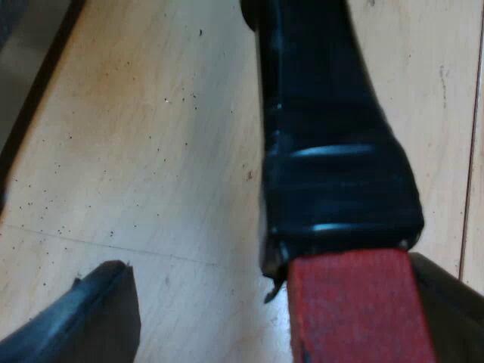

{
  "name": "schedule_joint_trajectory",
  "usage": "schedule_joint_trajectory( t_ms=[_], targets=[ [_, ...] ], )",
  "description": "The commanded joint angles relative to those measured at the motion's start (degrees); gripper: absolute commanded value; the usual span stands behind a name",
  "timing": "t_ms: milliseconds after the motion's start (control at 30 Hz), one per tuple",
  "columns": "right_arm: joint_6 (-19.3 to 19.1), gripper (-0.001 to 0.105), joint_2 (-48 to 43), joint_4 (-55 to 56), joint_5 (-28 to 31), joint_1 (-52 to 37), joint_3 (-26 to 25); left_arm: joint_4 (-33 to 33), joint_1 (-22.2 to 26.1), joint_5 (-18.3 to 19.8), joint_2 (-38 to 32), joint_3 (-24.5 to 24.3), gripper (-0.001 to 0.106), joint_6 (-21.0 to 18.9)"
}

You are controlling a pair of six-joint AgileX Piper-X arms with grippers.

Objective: Put the handle in the coffee machine

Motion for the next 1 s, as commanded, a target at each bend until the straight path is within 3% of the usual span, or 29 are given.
schedule_joint_trajectory(
  t_ms=[33,700,1000],
  targets=[
    [0.18,0.0,-1.09,-0.8,-0.83,0.04,-0.34,-0.53,-0.16,0.69,-0.05,0.01,0.07,0.34],
    [0.38,0.0,-0.95,-0.8,-1.25,0.04,-0.34,-2.81,-0.16,3.1,-0.05,0.01,0.07,-0.06],
    [0.33,0.0,-0.95,-0.8,-1.25,0.04,-0.34,-2.66,-0.16,1.55,-0.05,0.01,0.069,-0.06]
  ],
)
